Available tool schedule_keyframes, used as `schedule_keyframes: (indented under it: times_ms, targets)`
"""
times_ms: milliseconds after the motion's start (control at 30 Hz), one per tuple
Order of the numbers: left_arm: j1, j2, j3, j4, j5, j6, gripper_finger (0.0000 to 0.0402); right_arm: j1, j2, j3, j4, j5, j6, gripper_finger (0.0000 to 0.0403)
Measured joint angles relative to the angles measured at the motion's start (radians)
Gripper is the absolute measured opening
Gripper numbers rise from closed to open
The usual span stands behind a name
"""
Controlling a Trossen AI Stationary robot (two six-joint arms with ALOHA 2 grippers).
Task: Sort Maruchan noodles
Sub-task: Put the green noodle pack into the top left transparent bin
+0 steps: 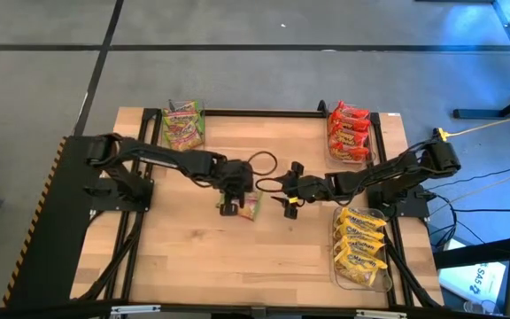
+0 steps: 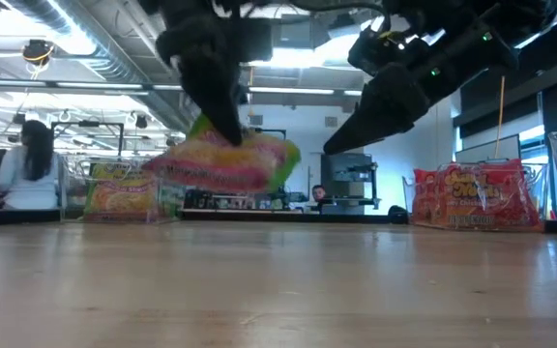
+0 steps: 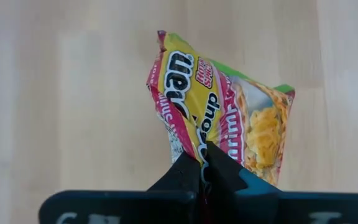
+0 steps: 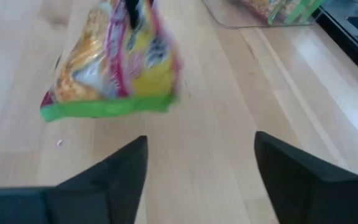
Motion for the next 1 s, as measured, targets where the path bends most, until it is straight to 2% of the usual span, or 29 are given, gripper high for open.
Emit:
schedule_keyframes:
  times_ms: [167, 367, 567, 800, 900, 1000]
  targets:
    - [0.0, -0.104, 0.001, -0.088, -0.083, -0.036, 0.0002, 0.0, -0.001, 0.0, -0.022, 0.0, 0.002, 0.0295]
    - [0.0, -0.241, -0.024, -0.203, -0.228, -0.065, 0.0002, 0.0, -0.001, 0.0, -0.019, 0.0, 0.002, 0.03]
    - [0.003, -0.386, -0.028, -0.348, -0.428, -0.096, 0.0002, -0.001, -0.001, 0.0, -0.019, 0.0, 0.002, 0.0301]
    - [0.022, -0.517, -0.032, -0.569, -0.774, -0.117, 0.0005, -0.001, 0.001, 0.0, -0.015, 0.0, 0.003, 0.0301]
    - [0.057, -0.558, -0.074, -0.578, -0.855, -0.098, 0.0006, -0.001, 0.001, 0.0, -0.015, 0.008, 0.001, 0.0301]
    - [0.12, -0.588, -0.15, -0.565, -0.872, -0.066, 0.0007, -0.001, 0.001, 0.0, -0.014, 0.009, -0.001, 0.0301]
